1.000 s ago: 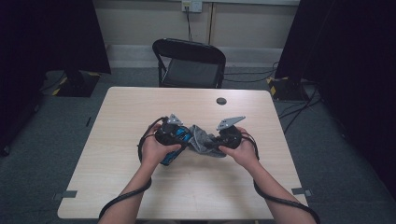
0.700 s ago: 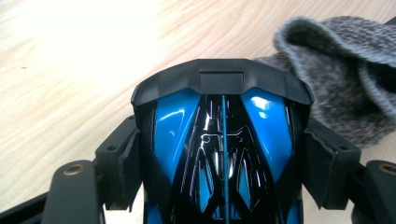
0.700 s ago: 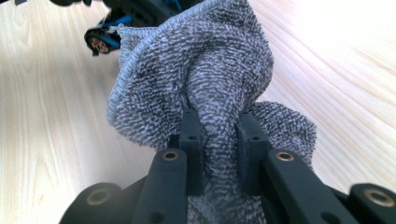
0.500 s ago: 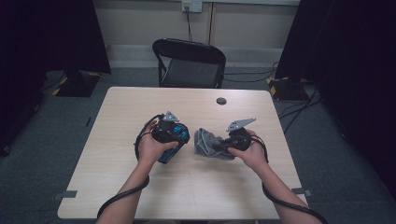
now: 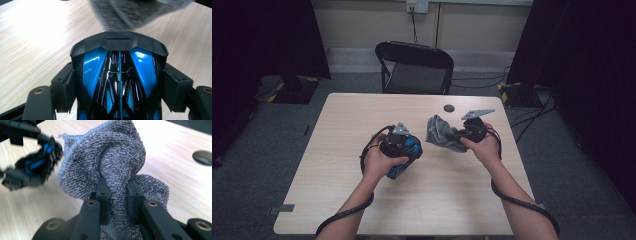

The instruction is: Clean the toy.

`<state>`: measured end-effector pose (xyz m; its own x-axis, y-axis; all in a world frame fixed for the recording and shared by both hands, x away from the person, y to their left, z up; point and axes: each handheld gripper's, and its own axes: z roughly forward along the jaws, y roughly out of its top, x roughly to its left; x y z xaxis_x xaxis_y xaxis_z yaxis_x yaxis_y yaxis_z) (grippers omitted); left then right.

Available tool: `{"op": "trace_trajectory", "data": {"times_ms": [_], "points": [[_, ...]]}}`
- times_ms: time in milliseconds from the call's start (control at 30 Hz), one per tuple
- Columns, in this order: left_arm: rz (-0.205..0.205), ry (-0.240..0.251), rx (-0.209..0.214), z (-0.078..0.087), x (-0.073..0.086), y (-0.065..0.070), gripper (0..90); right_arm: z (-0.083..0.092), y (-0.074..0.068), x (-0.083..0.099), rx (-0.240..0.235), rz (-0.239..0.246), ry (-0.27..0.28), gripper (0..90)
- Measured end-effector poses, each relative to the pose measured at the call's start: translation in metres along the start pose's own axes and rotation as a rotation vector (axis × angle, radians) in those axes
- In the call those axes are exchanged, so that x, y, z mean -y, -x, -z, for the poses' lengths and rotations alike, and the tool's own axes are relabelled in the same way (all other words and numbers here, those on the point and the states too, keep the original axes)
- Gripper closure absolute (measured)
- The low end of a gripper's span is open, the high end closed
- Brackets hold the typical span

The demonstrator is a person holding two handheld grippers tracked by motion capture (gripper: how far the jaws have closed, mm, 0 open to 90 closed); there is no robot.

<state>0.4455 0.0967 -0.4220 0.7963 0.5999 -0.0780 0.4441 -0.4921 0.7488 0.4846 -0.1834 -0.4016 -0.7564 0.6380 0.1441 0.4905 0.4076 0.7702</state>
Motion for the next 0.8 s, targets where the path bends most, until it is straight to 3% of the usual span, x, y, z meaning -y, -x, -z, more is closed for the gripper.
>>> {"op": "trace_trajectory", "data": {"times_ms": [233, 333, 567, 800], "points": [[-0.016, 0.003, 0.028, -0.008, -0.006, 0.010, 25.5, -0.008, -0.012, -0.019, -0.021, 0.020, 0.014, 76.0], [-0.021, 0.000, 0.021, -0.011, -0.007, 0.011, 25.5, -0.013, -0.018, -0.020, -0.046, 0.026, 0.019, 76.0], [0.000, -0.020, 0.002, -0.013, -0.006, 0.002, 25.5, -0.019, -0.030, -0.019, -0.107, 0.047, 0.013, 76.0], [0.016, -0.035, -0.018, -0.012, -0.003, -0.007, 25.5, -0.022, -0.032, -0.012, -0.147, 0.052, 0.003, 76.1]]}}
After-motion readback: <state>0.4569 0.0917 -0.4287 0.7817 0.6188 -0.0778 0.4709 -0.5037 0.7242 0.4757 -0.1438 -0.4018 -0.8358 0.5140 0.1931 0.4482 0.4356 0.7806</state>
